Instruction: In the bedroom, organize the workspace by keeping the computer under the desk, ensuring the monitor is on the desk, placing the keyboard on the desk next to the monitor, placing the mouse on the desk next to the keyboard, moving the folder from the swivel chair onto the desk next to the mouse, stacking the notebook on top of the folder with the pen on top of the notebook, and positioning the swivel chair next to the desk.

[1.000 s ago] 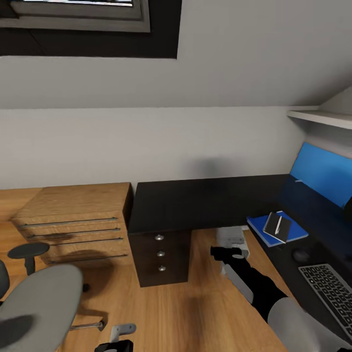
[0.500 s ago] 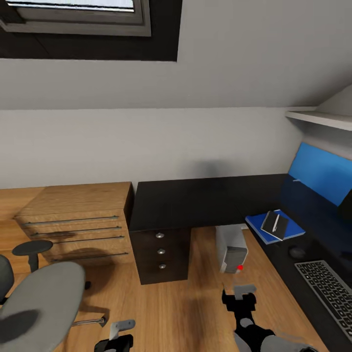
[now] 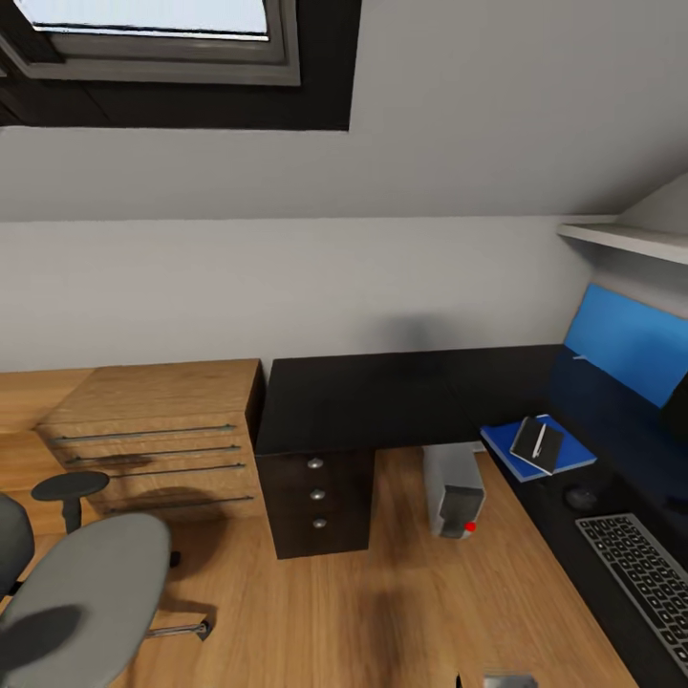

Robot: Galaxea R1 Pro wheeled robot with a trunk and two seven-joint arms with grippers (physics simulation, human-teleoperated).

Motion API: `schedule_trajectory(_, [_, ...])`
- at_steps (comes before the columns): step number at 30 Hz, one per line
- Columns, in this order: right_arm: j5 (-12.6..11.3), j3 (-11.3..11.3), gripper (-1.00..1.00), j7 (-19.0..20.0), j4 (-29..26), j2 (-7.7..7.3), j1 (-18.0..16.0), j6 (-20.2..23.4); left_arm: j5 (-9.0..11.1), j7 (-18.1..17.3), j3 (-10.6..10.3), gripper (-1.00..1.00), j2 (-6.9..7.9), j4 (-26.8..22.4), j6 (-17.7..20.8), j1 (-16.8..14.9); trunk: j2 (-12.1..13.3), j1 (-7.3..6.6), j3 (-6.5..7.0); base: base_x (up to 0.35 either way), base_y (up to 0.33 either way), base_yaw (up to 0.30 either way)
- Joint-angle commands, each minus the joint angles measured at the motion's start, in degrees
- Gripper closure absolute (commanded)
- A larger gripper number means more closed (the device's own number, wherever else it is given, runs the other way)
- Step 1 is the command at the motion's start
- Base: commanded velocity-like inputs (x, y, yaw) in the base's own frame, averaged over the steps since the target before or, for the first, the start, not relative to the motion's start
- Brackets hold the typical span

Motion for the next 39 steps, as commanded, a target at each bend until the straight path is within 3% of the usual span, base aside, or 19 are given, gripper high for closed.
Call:
schedule_trajectory(1, [-0.3,0.5,-1.00,-0.2,0.1,0.02,0.5,-1.0,0.4,0.2,-0.5,-1.00,0.10,-0.1,-1.5,1.7,0.3,-0.20,0.18,0.000,0.000,0.126])
schedule_trajectory(3, [-0.3,0.6,-1.00,-0.2,0.2,0.12,1.0,-1.9,0.4,0.1,-0.5,-1.00,0.55,0.8,-4.5,4.9,0.3,-0.20,0.33,0.000,0.000,0.162])
schedule_trajectory(5, [-0.3,0.6,-1.00,-0.2,0.2,0.21,1.5,-2.7,0.1,0.0,-0.6,-1.00,1.26,2.4,-13.1,9.5,0.3,-0.20,0.39,0.000,0.000,0.178])
schedule_trajectory(6, [-0.3,0.6,-1.00,-0.2,0.1,0.20,1.6,-2.8,0.1,0.0,-0.6,-1.00,1.30,2.6,-15.4,10.2,0.3,-0.20,0.40,0.000,0.000,0.097])
schedule_trajectory(11, [-0.3,0.6,-1.00,-0.2,0.1,0.04,1.8,-2.9,0.0,-0.1,-0.7,-1.00,1.10,2.9,-19.0,11.3,0.3,-0.20,0.42,0.000,0.000,0.039])
schedule_trajectory(17, [-0.2,0.6,-1.00,-0.2,0.1,0.01,1.9,-3.0,0.0,-0.1,-0.9,-1.00,1.07,3.0,-19.4,11.4,0.3,-0.20,0.43,-0.083,-0.001,0.037])
schedule_trajectory(28, [0.3,0.7,-1.00,-0.2,0.0,0.24,3.1,-3.6,0.1,0.0,-0.9,-1.00,1.15,3.0,-19.4,11.4,0.3,-0.20,0.43,-0.261,-0.184,0.261])
schedule_trajectory(39, [0.7,0.6,-1.00,-0.5,0.1,-0.03,3.9,-11.5,0.2,0.1,-0.9,-1.00,1.23,3.0,-19.2,11.5,0.3,-0.20,0.43,-0.040,-0.048,0.282])
